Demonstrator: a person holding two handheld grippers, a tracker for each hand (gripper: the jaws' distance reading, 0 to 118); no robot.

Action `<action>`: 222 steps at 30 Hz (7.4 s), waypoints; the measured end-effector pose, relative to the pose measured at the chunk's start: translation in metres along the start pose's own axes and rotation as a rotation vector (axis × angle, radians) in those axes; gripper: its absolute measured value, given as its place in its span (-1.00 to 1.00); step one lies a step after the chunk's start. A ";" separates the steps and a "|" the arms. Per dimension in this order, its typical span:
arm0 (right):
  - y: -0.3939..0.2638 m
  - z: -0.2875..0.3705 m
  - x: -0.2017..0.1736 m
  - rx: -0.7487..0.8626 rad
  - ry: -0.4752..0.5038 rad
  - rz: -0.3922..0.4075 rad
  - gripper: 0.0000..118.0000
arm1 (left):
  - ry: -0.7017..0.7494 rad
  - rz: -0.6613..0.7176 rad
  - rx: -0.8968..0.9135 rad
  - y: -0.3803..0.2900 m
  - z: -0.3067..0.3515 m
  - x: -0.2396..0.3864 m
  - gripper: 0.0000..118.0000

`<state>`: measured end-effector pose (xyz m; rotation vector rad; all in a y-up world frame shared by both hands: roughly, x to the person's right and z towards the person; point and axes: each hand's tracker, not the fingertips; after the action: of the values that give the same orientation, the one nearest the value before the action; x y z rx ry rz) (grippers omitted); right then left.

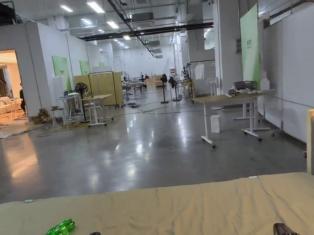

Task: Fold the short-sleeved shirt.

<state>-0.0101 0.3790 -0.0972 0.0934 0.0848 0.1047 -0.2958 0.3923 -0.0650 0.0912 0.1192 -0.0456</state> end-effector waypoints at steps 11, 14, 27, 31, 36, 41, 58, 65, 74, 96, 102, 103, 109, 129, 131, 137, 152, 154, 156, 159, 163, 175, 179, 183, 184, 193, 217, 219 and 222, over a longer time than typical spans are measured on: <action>0.001 0.000 -0.002 0.002 0.006 0.005 -1.00 | 0.002 -0.005 0.003 0.000 0.000 -0.002 -1.00; 0.001 0.000 -0.002 0.002 0.007 0.005 -1.00 | 0.004 -0.002 -0.002 -0.001 0.000 -0.003 -1.00; 0.000 0.000 -0.003 -0.002 0.005 0.009 -1.00 | 0.004 -0.004 -0.001 -0.002 -0.001 -0.005 -1.00; 0.002 0.002 0.000 0.017 -0.018 -0.015 -1.00 | 0.014 -0.016 -0.012 -0.001 -0.001 -0.006 -1.00; 0.014 -0.002 -0.002 0.033 -0.028 0.167 -1.00 | 0.016 -0.218 0.020 0.014 -0.005 -0.003 -1.00; -0.033 -0.006 -0.039 0.078 -0.011 1.116 -1.00 | 0.001 -1.133 -0.001 -0.034 -0.020 0.020 -1.00; -0.055 0.011 -0.017 0.035 0.133 1.067 -1.00 | -0.065 -0.727 -0.211 -0.046 -0.013 -0.037 -1.00; -0.053 0.008 0.027 -0.144 -0.123 -0.004 -1.00 | -0.061 0.051 -0.244 -0.046 -0.001 -0.069 -1.00; -0.055 0.011 0.027 -0.154 -0.041 -0.012 -1.00 | -0.072 -0.197 -0.220 -0.049 0.014 -0.040 -1.00; -0.049 0.017 0.026 -0.142 0.011 0.015 -1.00 | -0.104 -0.043 -0.205 -0.038 0.012 -0.050 -1.00; -0.047 0.016 0.025 -0.134 0.015 0.008 -1.00 | -0.095 -0.045 -0.203 -0.036 0.011 -0.049 -1.00; -0.046 0.015 0.025 -0.134 0.015 0.008 -1.00 | -0.096 -0.045 -0.203 -0.035 0.011 -0.049 -1.00; -0.046 0.016 0.025 -0.139 0.020 0.008 -1.00 | -0.090 -0.051 -0.202 -0.034 0.011 -0.047 -1.00; -0.040 0.020 0.024 -0.135 0.041 0.015 -1.00 | -0.047 -0.029 -0.187 -0.034 0.007 -0.066 -1.00; -0.043 0.023 0.025 -0.141 0.041 0.028 -1.00 | -0.024 0.037 -0.223 -0.040 0.001 -0.092 -1.00; -0.060 0.027 0.032 -0.197 0.048 -0.015 -1.00 | 0.100 0.006 -0.389 -0.059 -0.014 -0.174 -0.19; -0.114 0.011 0.032 -0.473 0.067 -0.105 -1.00 | 0.157 0.174 -0.915 -0.244 -0.115 -0.277 0.61; -0.125 0.009 0.032 -0.555 0.048 -0.133 -1.00 | 0.161 0.171 -0.961 -0.266 -0.128 -0.285 0.61; -0.129 0.008 0.028 -0.557 0.052 -0.110 -1.00 | 0.133 0.190 -1.036 -0.296 -0.142 -0.298 0.61; -0.135 0.008 0.019 -0.588 0.068 -0.117 -0.99 | 0.177 0.161 -1.023 -0.305 -0.142 -0.298 0.61; -0.142 0.003 0.003 -0.627 0.103 -0.083 -0.99 | 0.233 0.129 -1.037 -0.333 -0.150 -0.296 0.41; -0.132 0.018 -0.008 -0.544 0.299 -0.031 -0.99 | 0.285 0.333 -0.921 -0.293 -0.150 -0.322 -0.96; -0.136 0.025 0.005 -0.568 0.288 -0.109 -0.99 | 0.316 0.368 -0.848 -0.250 -0.164 -0.324 -0.96; -0.139 0.028 0.012 -0.524 0.273 -0.227 -0.99 | 0.205 0.265 -0.770 -0.208 -0.191 -0.292 -0.96; -0.139 0.030 0.014 -0.517 0.273 -0.233 -0.99 | 0.178 0.250 -0.738 -0.197 -0.200 -0.276 -0.96; -0.140 0.072 0.062 -0.513 0.133 -0.213 -0.99 | -0.302 0.125 -0.702 -0.173 -0.272 -0.030 -0.96; -0.147 0.118 0.110 -0.538 -0.075 -0.303 -0.99 | -0.838 0.282 -0.897 -0.205 -0.130 0.179 0.23; -0.140 0.104 0.104 -0.503 -0.047 -0.297 -0.99 | -0.761 0.232 -0.780 -0.177 -0.126 0.128 0.23; -0.124 0.082 0.095 -0.440 0.000 -0.281 -0.99 | -0.626 0.180 -0.600 -0.120 -0.104 0.050 0.23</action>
<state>0.1034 0.2587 -0.0351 -0.3577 0.0727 -0.1588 -0.2644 0.2809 -0.1843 -0.5107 -0.5022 0.1429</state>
